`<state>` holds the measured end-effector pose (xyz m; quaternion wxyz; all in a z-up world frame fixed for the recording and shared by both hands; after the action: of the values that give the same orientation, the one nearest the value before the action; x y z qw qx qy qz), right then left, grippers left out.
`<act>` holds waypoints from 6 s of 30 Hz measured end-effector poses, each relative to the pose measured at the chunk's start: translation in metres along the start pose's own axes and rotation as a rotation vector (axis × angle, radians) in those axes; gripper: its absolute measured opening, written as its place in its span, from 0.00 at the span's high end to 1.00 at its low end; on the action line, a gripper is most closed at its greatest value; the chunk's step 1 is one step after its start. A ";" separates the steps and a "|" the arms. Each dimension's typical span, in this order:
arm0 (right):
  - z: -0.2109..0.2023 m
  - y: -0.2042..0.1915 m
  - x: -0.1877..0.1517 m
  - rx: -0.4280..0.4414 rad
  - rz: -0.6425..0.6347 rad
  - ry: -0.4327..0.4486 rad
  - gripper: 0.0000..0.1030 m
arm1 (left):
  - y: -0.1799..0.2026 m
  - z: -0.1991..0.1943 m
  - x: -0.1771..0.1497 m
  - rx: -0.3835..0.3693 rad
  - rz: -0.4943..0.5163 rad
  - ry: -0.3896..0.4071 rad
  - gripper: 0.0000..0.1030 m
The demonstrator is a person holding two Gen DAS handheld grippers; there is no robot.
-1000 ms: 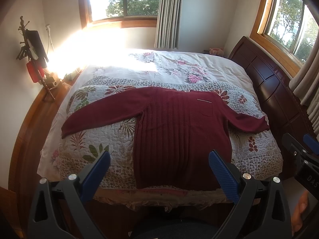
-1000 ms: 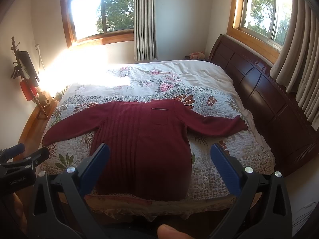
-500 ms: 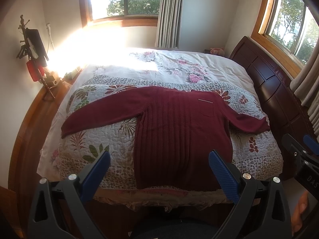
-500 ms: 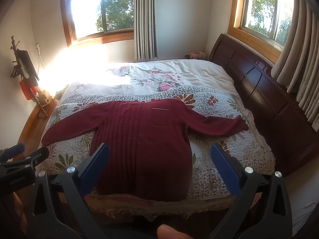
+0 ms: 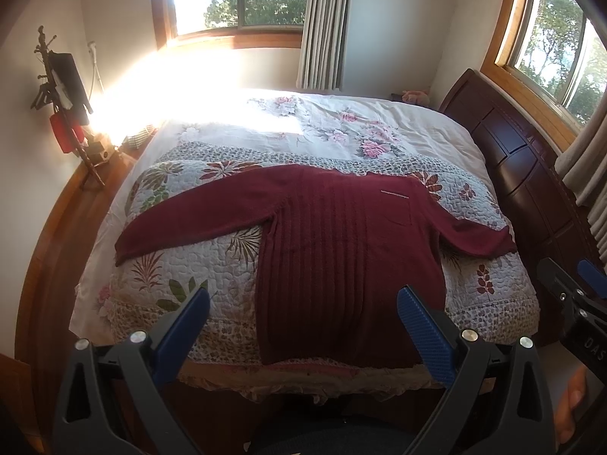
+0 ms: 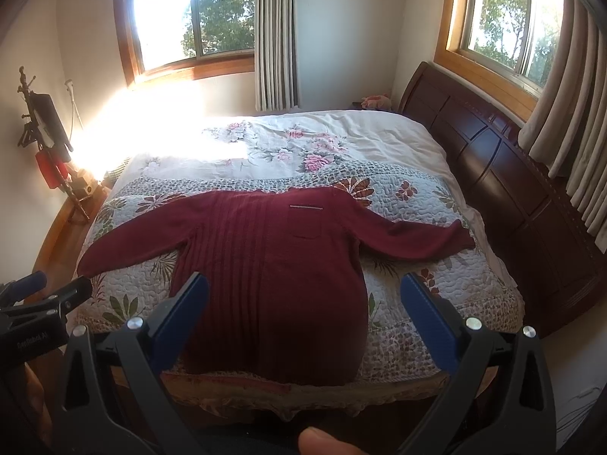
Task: Fold small clothes
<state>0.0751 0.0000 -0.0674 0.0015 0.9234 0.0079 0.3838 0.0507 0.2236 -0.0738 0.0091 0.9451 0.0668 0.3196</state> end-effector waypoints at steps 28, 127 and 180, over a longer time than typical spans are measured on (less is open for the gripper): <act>0.039 -0.020 0.029 -0.060 0.015 -0.016 0.03 | -0.016 0.063 0.045 -0.084 0.029 -0.011 0.04; 0.390 -0.065 0.127 0.366 0.021 -0.097 0.90 | -0.094 0.271 0.082 -0.514 -0.613 -0.073 0.04; 0.297 0.024 -0.087 0.348 0.381 -0.359 0.49 | -0.042 0.428 0.177 -0.699 -0.501 -0.289 0.92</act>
<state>0.2248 -0.0239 -0.3380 -0.2271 0.9477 -0.0999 0.2010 0.4441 0.3000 -0.3095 0.4140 0.8749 0.1798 0.1755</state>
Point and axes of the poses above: each gripper's, at about its wrist camera, not at the fingertips, and z roughly the way its jaws point, y to its right, x to its top, the point moved 8 cm from there along z, roughly the way its jaws point, and after that the axes turned 3 degrees about y, right-handed, at the moved point
